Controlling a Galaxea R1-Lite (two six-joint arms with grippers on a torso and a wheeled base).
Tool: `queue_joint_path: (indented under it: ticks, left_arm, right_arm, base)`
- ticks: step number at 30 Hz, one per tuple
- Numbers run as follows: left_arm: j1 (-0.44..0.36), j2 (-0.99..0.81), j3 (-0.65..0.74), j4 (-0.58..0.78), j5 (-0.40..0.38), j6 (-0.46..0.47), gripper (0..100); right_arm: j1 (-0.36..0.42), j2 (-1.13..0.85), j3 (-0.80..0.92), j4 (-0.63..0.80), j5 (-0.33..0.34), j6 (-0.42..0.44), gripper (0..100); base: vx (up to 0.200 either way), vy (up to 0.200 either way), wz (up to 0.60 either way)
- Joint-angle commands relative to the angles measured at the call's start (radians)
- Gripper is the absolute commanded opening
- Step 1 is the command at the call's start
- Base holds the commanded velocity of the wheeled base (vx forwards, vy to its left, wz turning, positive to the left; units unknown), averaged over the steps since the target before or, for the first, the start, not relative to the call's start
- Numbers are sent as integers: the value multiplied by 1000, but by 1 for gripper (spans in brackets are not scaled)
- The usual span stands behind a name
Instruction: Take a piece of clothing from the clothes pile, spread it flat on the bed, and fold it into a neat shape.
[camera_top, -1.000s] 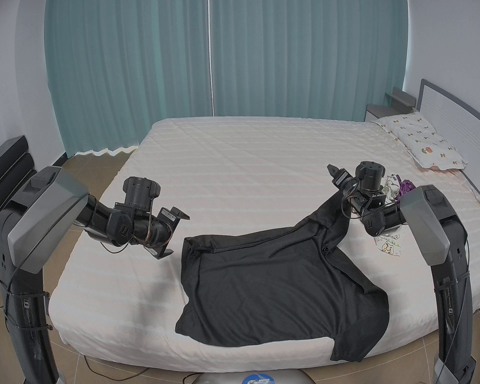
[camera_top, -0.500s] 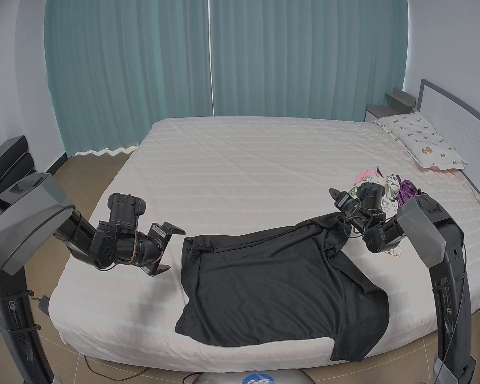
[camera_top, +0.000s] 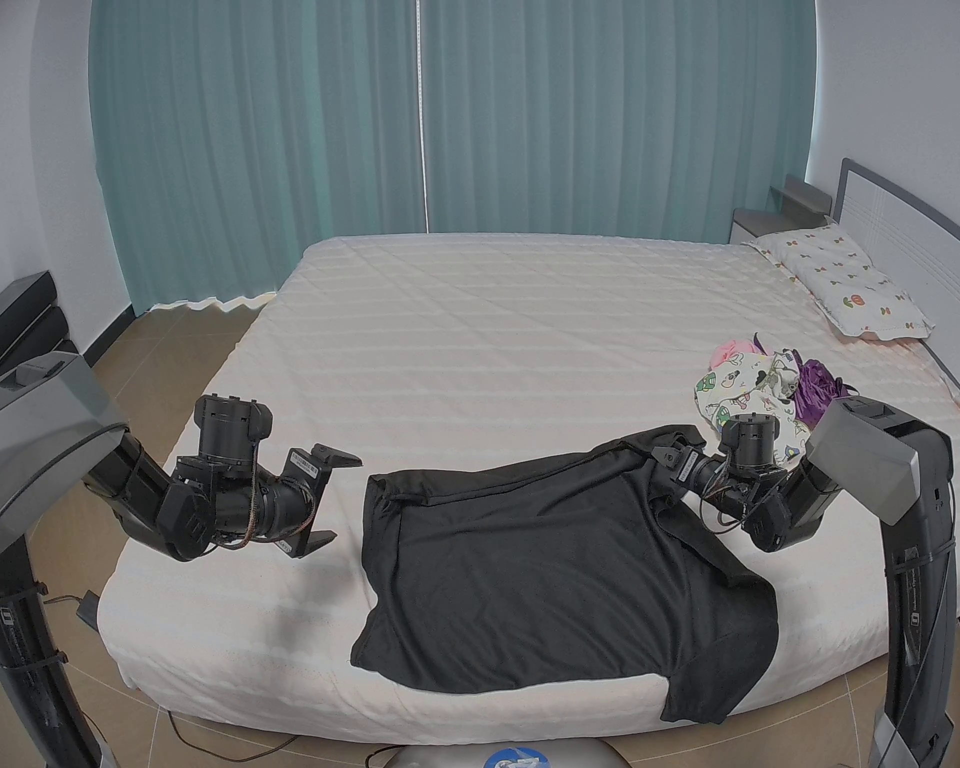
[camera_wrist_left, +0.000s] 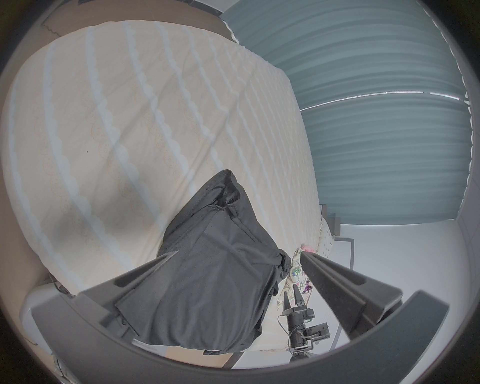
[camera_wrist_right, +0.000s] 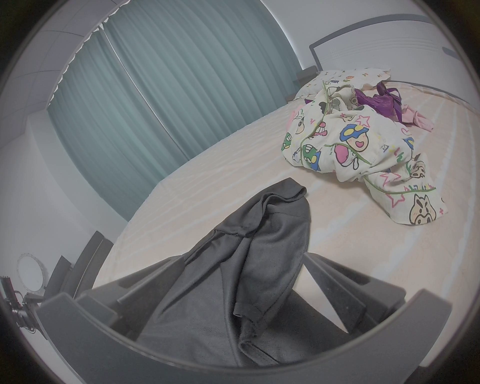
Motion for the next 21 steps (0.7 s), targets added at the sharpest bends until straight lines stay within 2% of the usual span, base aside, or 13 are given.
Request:
queue_joint_path:
  ticks: [1, 3, 5, 8, 11, 19, 20, 21]
  left_arm:
    - [1, 13, -4, -1, 2, -5, 100]
    - [1, 15, -6, -1, 2, -11, 100]
    - [1, 13, -9, -1, 2, -20, 100]
    - [4, 15, -9, -1, 2, -20, 100]
    - [7, 15, -9, -1, 2, -18, 100]
    - [11, 18, -13, -2, 2, -18, 100]
    - [11, 18, -13, -1, 2, -18, 100]
    - [13, 19, -16, -1, 2, -18, 100]
  right_arm:
    - [18, 14, -3, 12, 1, 29, 100]
    - [19, 12, -6, 26, 1, 60, 100]
    - [21, 14, -40, 92, 1, 153, 100]
    - [15, 14, -82, 202, 1, 216, 100]
    - [10, 14, -115, 244, 1, 284, 100]
    - [7, 63, -160, 260, -2, 302, 100]
    - [7, 65, -160, 260, -2, 303, 0]
    - [7, 78, -177, 263, -9, 303, 0]
  base:
    - [0, 0, 0]
    - [0, 0, 0]
    - [0, 0, 0]
    - [0, 0, 0]
    - [0, 0, 0]
    - [0, 0, 0]
    - [0, 0, 0]
    - [0, 0, 0]
